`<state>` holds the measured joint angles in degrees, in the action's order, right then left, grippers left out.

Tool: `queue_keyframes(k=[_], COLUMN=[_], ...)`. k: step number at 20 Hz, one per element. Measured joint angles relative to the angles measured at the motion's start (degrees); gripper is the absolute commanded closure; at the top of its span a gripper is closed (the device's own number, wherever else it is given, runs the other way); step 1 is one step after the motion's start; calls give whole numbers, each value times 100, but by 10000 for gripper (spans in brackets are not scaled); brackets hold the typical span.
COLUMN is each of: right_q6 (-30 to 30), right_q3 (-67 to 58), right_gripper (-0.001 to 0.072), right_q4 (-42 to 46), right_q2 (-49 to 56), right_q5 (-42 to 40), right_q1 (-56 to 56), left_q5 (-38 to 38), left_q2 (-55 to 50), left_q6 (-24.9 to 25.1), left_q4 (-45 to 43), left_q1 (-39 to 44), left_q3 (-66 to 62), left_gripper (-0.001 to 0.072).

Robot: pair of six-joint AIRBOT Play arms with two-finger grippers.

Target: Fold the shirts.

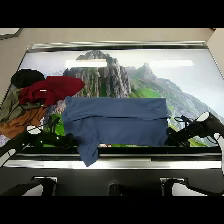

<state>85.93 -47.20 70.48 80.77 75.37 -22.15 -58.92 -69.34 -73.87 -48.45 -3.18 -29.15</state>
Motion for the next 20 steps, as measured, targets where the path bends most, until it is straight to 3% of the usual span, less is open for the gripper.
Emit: queue_keyframes(k=[2,5,8,17,18,19,20], right_q6=[-59,-33,109,929,1019,1073,1128], right_q3=[-188,-734,-1515,-3897,-3995,-4059,-4105], right_gripper=[678,678,678,670,623,509,318], right_q4=[11,-42,-52,-7,-33,-79,-122], right_q2=[-98,-240,-149,1676,1847,1982,2090], right_q5=[-389,-358,-581,-1351,-1399,-1419,-1432], right_q1=[11,55,361,1047,1062,1073,1084], left_q5=[-37,-503,-505,-750,-793,-844,-866], left_q2=[199,476,258,-2437,-2704,-2907,-3082], left_q6=[20,-125,-326,-767,-831,-870,-901], left_q4=[-527,-723,-881,-994,-997,-1003,-1010], left_q1=[-4,0,-4,-90,-94,-101,-101], left_q3=[-328,-1176,-2256,-5484,-5670,-5794,-5882], left_gripper=[683,683,683,680,675,595,300])
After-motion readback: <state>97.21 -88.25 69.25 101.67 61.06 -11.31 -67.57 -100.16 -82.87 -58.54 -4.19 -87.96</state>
